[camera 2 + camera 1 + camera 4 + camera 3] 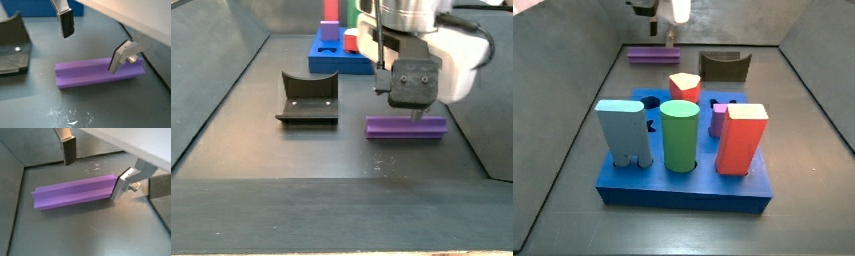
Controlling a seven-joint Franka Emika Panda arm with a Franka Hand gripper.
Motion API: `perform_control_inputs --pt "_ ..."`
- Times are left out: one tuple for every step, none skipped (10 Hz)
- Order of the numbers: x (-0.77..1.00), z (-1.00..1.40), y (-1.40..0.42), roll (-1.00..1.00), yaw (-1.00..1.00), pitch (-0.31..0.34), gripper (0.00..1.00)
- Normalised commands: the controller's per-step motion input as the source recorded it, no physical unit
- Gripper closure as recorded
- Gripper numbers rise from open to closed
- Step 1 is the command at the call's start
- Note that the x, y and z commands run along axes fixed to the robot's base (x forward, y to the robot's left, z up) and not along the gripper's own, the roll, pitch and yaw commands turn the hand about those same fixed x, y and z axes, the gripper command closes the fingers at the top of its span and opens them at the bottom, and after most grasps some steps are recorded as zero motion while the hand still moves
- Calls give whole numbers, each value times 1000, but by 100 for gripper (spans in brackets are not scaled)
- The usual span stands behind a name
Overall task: Pick up the star object. Move up. Place the star object on the fixture. Regrasp the star object. Move to above the board. Insert the star object.
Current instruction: Pick up the star object.
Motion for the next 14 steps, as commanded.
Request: perform_control_inputs --pt "-303 -349 197 -163 -531 -166 0" --pt "-283 -451 234 -183 -491 -186 0" --pt "-226 -466 203 -173 -526 -200 0" --pt "-203 -526 69 -166 -660 -196 0" --pt "-29 -674 0 -56 -954 -161 0" --pt "0 -726 0 -6 -1000 -111 0" --pt "0 -677 0 0 -1000 -90 0" --pt "0 -546 0 -9 -960 -51 0" --pt "-17 -689 -29 0 -180 -24 0" --pt "0 -866 -9 0 0 -19 0" --pt "-11 -920 0 -20 0 -17 0" --pt "0 -877 0 -103 0 -44 0" --pt "0 -814 0 -160 0 -43 0" --pt "0 -703 0 -207 -77 -64 0"
